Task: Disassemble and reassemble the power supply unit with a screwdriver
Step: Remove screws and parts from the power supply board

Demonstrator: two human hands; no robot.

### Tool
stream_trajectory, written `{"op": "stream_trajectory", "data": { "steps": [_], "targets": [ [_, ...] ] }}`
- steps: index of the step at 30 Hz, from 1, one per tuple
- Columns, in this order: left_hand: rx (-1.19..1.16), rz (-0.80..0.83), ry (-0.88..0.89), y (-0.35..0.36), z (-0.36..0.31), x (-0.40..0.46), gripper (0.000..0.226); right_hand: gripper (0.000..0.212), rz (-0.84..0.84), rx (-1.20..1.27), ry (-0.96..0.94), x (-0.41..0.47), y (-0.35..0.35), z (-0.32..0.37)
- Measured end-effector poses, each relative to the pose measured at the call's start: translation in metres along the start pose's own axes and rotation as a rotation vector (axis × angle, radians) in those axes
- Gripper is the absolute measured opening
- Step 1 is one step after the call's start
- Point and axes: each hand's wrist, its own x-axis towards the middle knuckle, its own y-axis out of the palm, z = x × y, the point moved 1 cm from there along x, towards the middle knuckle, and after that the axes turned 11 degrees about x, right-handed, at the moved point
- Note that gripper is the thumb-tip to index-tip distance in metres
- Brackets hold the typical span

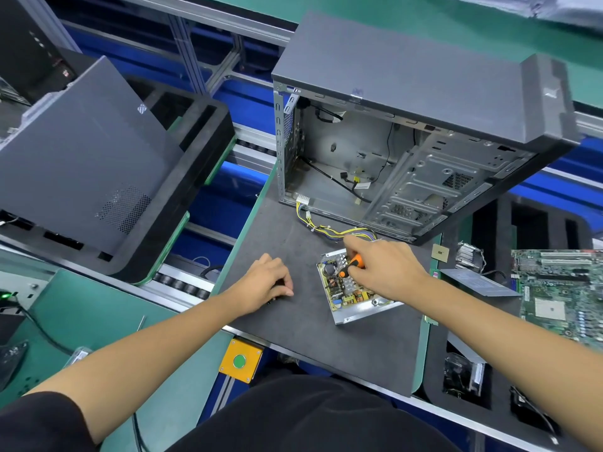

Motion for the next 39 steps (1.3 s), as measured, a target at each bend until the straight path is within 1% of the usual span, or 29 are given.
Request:
{"op": "stream_trajectory", "data": {
  "steps": [2, 6, 11, 14, 17, 20, 25, 31, 39],
  "targets": [
    [-0.119, -0.023, -0.021, -0.002, -0.01, 0.001, 0.011, 0.018, -0.022, -0.002, -0.003, -0.001, -0.002, -0.001],
    [-0.438, -0.012, -0.133, 0.007, -0.042, 0.006, 0.006, 0.017, -0.041, 0.019, -0.013, -0.005, -0.005, -0.001],
    [-0.622, -0.024, -0.192, 0.021, -0.064, 0.013, 0.008, 0.016, -0.035, 0.037, -0.029, -0.01, -0.006, -0.003],
    [-0.632, 0.003, -0.189, 0.024, -0.068, 0.016, 0.012, 0.016, -0.041, 0.028, -0.031, -0.011, -0.005, -0.005],
    [-0.641, 0.018, -0.192, 0.026, -0.068, 0.016, 0.008, 0.016, -0.047, 0.017, -0.029, -0.012, -0.004, -0.006],
    [-0.619, 0.042, -0.197, 0.028, -0.068, 0.016, 0.008, 0.015, -0.041, 0.019, -0.03, -0.013, -0.003, -0.007],
    [-0.611, 0.029, -0.219, 0.031, -0.072, 0.017, 0.007, 0.015, -0.024, 0.02, -0.045, -0.017, -0.002, -0.007],
    [-0.594, 0.033, -0.187, 0.033, -0.076, 0.02, 0.012, 0.015, -0.017, 0.021, -0.051, -0.019, -0.002, -0.008],
    [-0.536, 0.045, -0.155, 0.037, -0.077, 0.025, 0.01, 0.015, -0.004, 0.035, -0.033, -0.02, -0.001, -0.011]
  ]
}}
